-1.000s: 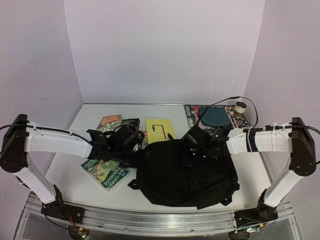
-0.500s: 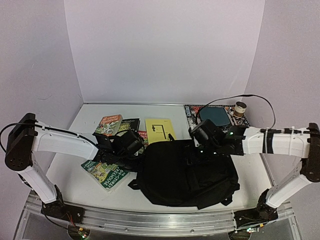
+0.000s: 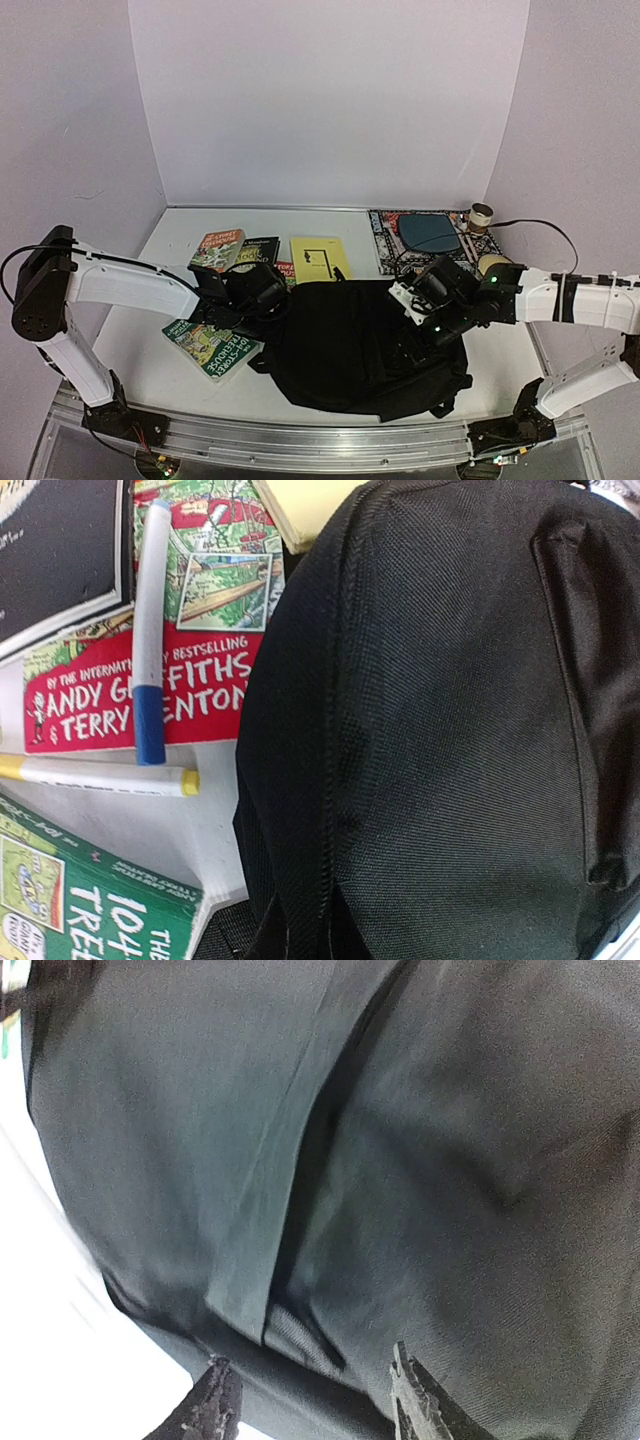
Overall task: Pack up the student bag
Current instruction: Pick up the lower front pocket of the bag from the center of the board.
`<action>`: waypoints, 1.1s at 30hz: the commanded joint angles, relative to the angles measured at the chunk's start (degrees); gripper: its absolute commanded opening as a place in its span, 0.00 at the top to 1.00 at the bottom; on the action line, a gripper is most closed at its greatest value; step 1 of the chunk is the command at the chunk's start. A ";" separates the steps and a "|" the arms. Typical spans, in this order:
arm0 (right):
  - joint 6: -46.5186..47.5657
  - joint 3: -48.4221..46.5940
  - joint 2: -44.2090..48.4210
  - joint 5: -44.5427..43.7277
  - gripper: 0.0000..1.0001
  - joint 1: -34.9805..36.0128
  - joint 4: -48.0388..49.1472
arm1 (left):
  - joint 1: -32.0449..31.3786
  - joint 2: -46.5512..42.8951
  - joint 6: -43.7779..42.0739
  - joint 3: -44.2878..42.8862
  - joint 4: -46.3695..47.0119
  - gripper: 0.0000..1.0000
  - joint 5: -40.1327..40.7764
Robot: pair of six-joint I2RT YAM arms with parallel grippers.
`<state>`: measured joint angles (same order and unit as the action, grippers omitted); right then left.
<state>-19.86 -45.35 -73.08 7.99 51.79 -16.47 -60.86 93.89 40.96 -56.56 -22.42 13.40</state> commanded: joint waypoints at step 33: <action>7.20 1.92 -7.16 7.75 1.00 -0.01 2.23 | 0.00 -1.18 -2.65 -7.53 -4.80 0.75 3.25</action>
<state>-12.40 -41.82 -83.28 14.64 51.79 -11.28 -60.82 97.29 38.45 -61.08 -27.16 15.27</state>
